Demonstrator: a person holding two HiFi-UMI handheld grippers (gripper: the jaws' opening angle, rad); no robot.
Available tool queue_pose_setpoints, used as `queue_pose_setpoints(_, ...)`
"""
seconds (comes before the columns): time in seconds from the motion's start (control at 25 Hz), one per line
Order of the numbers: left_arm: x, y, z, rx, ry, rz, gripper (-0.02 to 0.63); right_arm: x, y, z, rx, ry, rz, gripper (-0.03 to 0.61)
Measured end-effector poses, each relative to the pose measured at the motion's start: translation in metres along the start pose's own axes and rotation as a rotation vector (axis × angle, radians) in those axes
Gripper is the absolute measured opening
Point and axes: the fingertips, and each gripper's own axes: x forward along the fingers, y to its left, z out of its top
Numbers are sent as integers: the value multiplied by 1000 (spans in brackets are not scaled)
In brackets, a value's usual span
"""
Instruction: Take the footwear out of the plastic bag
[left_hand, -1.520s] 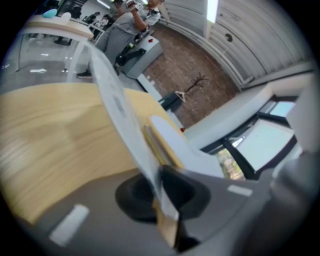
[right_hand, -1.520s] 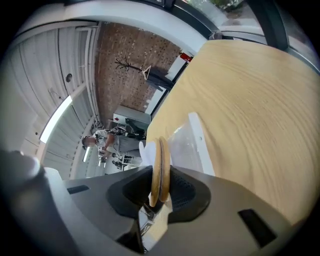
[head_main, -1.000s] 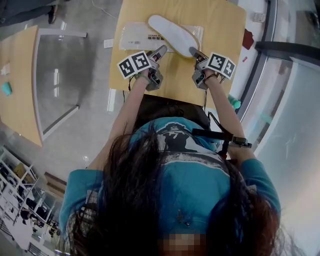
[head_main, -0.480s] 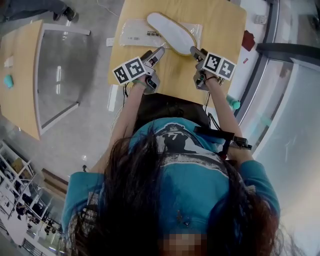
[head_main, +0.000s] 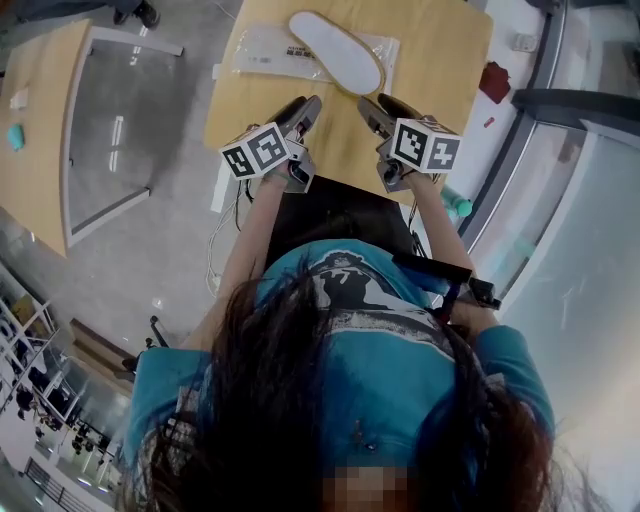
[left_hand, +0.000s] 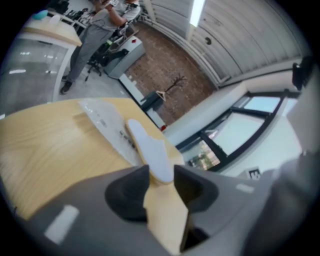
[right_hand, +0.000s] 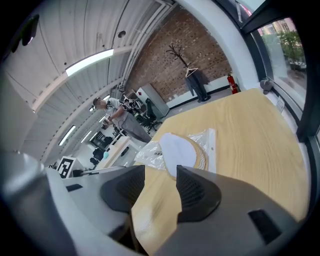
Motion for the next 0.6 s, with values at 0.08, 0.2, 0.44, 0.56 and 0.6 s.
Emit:
queue_pose_setpoints(0.08,-9,-3,-5,81,4,16,106,0,8,-7,-18,10,17,192)
queue_pose_setpoints(0.2,-24,-6,-6,149,-6,25,41,0,20,-19,-26,19,29,143)
queue_pose_setpoints(0.44,-41,-13,-1,190,-30,-20,2,-2,40,-44,-53,46,28,65)
queue_pose_setpoints(0.56,-50,-15,0,211,-19,-50,0,-6,50,-53,-47,43,14,51)
queue_pose_setpoints(0.6,-55,-15,0,223,-16,-60,0,-6,53,-55,-44,38,8,48)
